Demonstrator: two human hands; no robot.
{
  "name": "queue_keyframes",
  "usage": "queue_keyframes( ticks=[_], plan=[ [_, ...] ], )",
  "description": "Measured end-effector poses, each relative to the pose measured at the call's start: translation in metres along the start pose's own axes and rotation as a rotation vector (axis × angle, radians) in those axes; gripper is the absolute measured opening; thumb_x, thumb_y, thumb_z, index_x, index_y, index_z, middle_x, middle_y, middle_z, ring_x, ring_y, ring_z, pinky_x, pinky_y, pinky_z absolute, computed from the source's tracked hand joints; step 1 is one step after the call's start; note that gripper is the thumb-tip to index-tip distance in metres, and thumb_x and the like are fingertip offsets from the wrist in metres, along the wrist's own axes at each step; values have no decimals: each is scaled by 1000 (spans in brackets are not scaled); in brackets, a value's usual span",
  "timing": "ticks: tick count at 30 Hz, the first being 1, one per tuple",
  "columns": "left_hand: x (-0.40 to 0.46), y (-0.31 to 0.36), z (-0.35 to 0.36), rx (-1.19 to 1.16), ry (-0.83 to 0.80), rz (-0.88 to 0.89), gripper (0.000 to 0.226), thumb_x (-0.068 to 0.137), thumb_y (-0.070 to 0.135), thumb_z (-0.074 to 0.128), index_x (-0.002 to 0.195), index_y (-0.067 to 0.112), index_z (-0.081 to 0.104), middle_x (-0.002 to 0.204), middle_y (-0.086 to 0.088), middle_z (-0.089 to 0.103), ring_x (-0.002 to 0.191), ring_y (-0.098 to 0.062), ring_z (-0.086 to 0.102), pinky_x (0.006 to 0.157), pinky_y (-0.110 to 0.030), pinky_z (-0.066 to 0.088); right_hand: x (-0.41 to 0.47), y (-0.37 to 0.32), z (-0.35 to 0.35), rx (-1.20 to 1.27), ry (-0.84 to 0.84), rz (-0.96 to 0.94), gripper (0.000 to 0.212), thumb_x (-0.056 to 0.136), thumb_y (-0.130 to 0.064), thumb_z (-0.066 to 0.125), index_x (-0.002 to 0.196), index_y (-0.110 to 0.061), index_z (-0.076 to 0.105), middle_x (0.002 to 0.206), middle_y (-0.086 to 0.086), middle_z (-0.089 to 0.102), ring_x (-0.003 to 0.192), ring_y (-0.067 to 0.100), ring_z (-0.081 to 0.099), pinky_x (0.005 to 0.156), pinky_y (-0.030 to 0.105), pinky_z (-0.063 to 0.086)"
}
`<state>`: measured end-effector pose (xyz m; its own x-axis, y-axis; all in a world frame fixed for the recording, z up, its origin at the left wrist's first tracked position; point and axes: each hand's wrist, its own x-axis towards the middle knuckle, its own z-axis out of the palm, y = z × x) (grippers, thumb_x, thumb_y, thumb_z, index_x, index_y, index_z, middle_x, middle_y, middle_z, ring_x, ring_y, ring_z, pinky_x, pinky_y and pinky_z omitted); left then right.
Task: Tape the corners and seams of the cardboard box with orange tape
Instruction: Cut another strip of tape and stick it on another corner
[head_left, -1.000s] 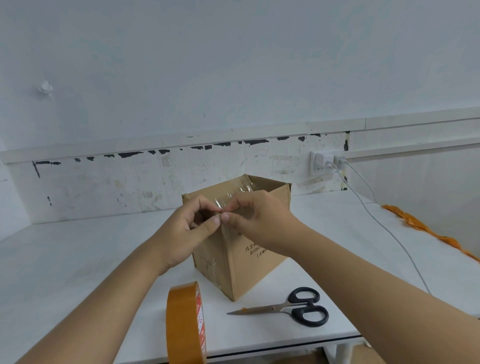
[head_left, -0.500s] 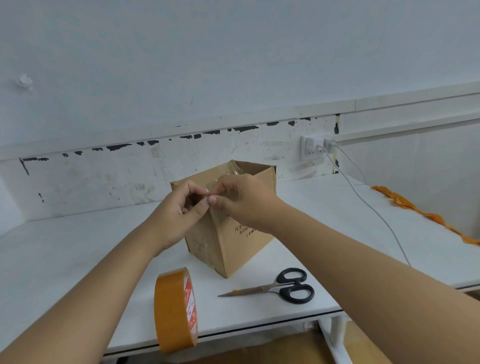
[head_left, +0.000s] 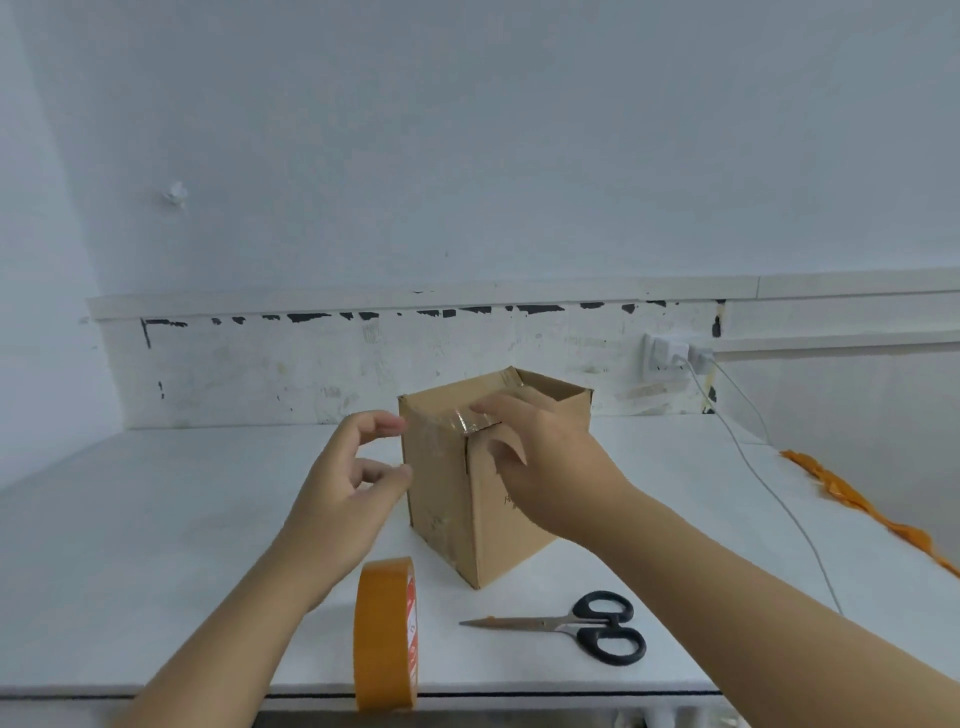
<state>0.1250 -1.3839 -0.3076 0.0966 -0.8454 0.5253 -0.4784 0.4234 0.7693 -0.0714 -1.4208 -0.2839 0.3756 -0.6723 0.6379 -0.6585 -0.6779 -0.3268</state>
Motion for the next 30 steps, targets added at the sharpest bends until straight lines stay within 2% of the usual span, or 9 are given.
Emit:
queue_keyframes(
  ticks=[4,9,10,12,14,16,20,24,30],
  plan=[
    [-60,-24,-20,-147,184,-158,33,88,10,59,96,42,55,90,20,61,63,-6,59,61,-25,47,-44,-18,8,163,46,18,27,89,-19,54,115,-29,58,110,-15,55,106,1,50,88,15,41],
    [-133,-62,-8,-469,421,-481,38,84,-25,41,78,11,49,55,3,56,29,-10,39,32,-19,21,-95,-35,49,377,-287,275,38,82,-67,46,117,-52,39,111,-33,48,110,-11,44,84,8,39],
    [-144,-67,1,-465,434,-560,35,84,-25,42,79,8,48,57,-5,57,30,-12,42,31,-22,19,-100,-37,58,414,-353,311,46,78,-74,43,119,-55,36,113,-36,46,111,-10,44,90,13,39],
    [-157,-81,21,-482,394,-719,19,88,-14,49,91,4,53,80,-19,59,54,-23,57,48,-28,39,-107,-41,73,446,-452,346,51,72,-83,40,116,-59,35,116,-38,45,112,-9,45,96,20,38],
    [-156,-83,36,-566,285,-930,22,94,3,49,116,8,50,111,-15,56,98,-35,58,83,-42,44,-109,-44,81,460,-491,351,42,74,-79,45,110,-58,41,113,-40,47,108,-13,45,91,19,38],
    [-148,-82,44,-692,157,-994,23,97,15,47,118,8,50,124,-7,56,121,-35,50,96,-49,39,-111,-44,86,484,-484,347,35,81,-69,50,111,-51,50,112,-37,53,106,-14,48,90,18,39],
    [-145,-96,54,-726,237,-904,15,89,21,62,103,18,63,93,-4,76,97,-25,68,76,-41,47,-114,-43,89,534,-420,319,30,87,-62,47,111,-46,58,110,-31,60,106,-14,50,88,18,42],
    [-147,-97,57,-699,247,-907,19,83,27,67,96,14,65,83,-6,77,84,-24,73,65,-35,48,-119,-45,91,609,-377,312,23,92,-51,50,103,-37,65,101,-17,69,101,3,62,93,33,48],
    [-149,-99,57,-725,296,-1006,16,79,13,71,94,10,64,69,-9,75,57,-22,72,48,-30,47,-125,-50,91,608,-386,331,17,90,-51,53,99,-41,64,100,-20,68,100,0,60,90,28,47]
  ],
)
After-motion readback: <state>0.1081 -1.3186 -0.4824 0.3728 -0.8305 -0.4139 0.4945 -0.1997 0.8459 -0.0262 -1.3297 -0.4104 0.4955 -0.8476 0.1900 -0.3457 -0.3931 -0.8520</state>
